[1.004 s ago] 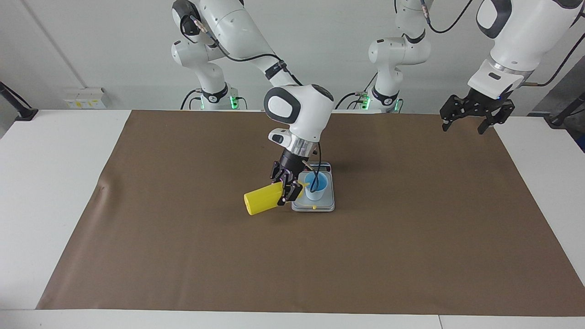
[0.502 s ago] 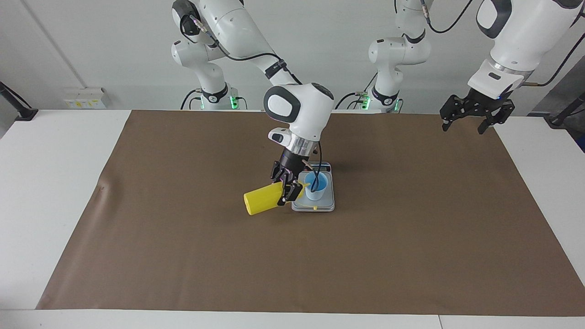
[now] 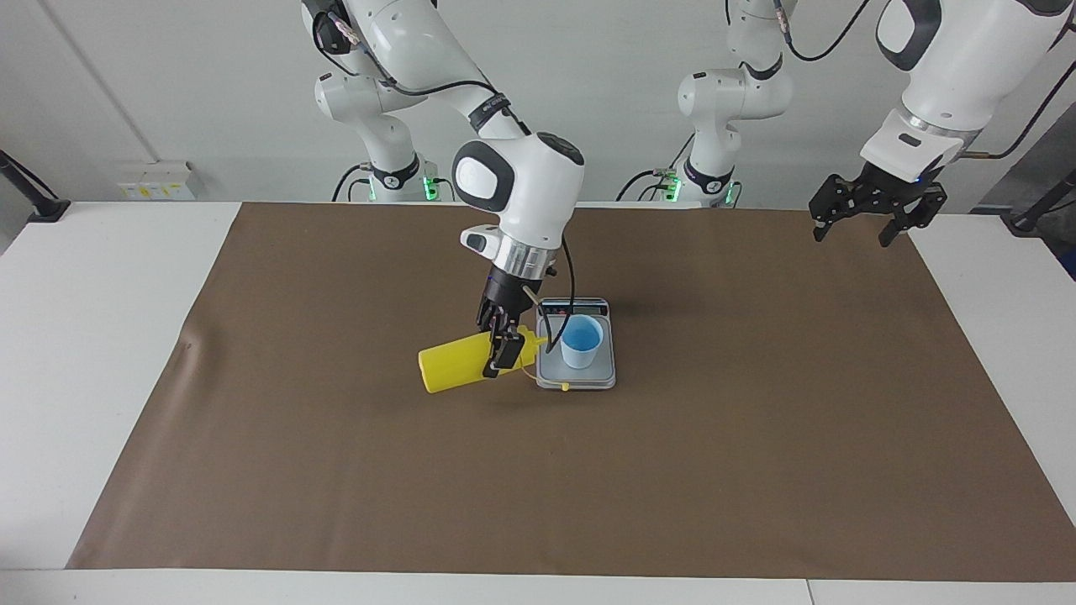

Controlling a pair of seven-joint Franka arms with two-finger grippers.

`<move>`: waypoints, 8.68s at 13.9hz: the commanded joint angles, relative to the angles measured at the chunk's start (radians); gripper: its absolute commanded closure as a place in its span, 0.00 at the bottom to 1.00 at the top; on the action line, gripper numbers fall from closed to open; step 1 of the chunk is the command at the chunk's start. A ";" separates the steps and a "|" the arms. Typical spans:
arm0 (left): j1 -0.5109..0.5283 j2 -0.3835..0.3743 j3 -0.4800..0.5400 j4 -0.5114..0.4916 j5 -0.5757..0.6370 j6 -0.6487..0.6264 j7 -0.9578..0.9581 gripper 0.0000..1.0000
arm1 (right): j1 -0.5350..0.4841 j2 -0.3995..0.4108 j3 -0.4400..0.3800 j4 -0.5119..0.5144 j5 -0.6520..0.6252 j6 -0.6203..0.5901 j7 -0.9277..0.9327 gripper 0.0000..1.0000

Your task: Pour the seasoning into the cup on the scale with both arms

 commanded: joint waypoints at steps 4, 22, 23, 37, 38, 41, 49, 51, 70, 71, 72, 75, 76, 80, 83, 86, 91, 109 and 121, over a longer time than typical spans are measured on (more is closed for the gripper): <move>0.009 -0.026 -0.006 -0.026 0.019 -0.003 0.015 0.00 | -0.098 -0.117 0.010 -0.030 0.265 -0.012 -0.118 1.00; 0.009 -0.025 -0.006 -0.026 0.019 -0.003 0.015 0.00 | -0.659 -0.210 0.008 -0.185 1.486 -0.161 -1.070 1.00; 0.009 -0.026 -0.006 -0.026 0.019 -0.003 0.015 0.00 | -0.683 -0.210 0.008 -0.200 1.519 -0.191 -1.139 1.00; 0.009 -0.026 -0.004 -0.026 0.019 -0.003 0.015 0.00 | -0.933 0.006 0.005 -0.305 1.804 -0.402 -1.506 1.00; 0.009 -0.026 -0.006 -0.026 0.019 -0.003 0.015 0.00 | -0.933 0.007 0.005 -0.305 1.806 -0.402 -1.506 1.00; 0.009 -0.025 -0.006 -0.026 0.019 -0.003 0.015 0.00 | -0.937 0.035 0.004 -0.308 1.826 -0.396 -1.505 1.00; 0.009 -0.026 -0.006 -0.026 0.019 -0.003 0.015 0.00 | -0.925 0.029 0.001 -0.352 1.809 -0.287 -1.422 1.00; 0.009 -0.025 -0.004 -0.026 0.019 -0.003 0.015 0.00 | -0.924 0.029 0.002 -0.369 1.807 -0.256 -1.422 1.00; 0.009 -0.026 -0.006 -0.026 0.019 -0.003 0.015 0.00 | -0.908 -0.022 -0.019 -0.357 1.651 -0.213 -1.358 0.00; 0.009 -0.026 -0.006 -0.026 0.019 -0.003 0.015 0.00 | -0.908 -0.037 -0.025 -0.357 1.624 -0.213 -1.338 0.00; 0.009 -0.026 -0.006 -0.026 0.019 -0.003 0.015 0.00 | -0.908 -0.057 -0.025 -0.352 1.593 -0.212 -1.297 0.00; 0.009 -0.026 -0.006 -0.026 0.019 -0.003 0.015 0.00 | -0.907 -0.109 -0.022 -0.332 1.496 -0.204 -1.250 0.00; 0.009 -0.025 -0.006 -0.026 0.019 -0.003 0.015 0.00 | -0.901 -0.132 -0.022 -0.329 1.476 -0.206 -1.250 0.00; 0.009 -0.026 -0.006 -0.026 0.019 -0.003 0.015 0.00 | -0.833 -0.206 -0.015 -0.292 1.260 -0.204 -1.279 0.00; 0.009 -0.026 -0.006 -0.026 0.019 -0.003 0.015 0.00 | -0.787 -0.214 -0.012 -0.289 1.217 -0.202 -1.440 0.00; 0.009 -0.026 -0.006 -0.026 0.019 -0.003 0.015 0.00 | -0.702 -0.246 -0.009 -0.283 1.078 -0.190 -1.457 0.00; 0.009 -0.026 -0.006 -0.026 0.019 -0.003 0.015 0.00 | -0.559 -0.284 -0.009 -0.242 0.834 -0.190 -1.503 0.00; 0.009 -0.026 -0.004 -0.026 0.019 -0.003 0.015 0.00 | -0.537 -0.393 0.151 -0.099 0.660 -0.376 -1.781 0.00; 0.009 -0.026 -0.006 -0.026 0.019 -0.003 0.015 0.00 | -0.534 -0.372 0.131 0.011 0.645 -0.495 -1.936 0.00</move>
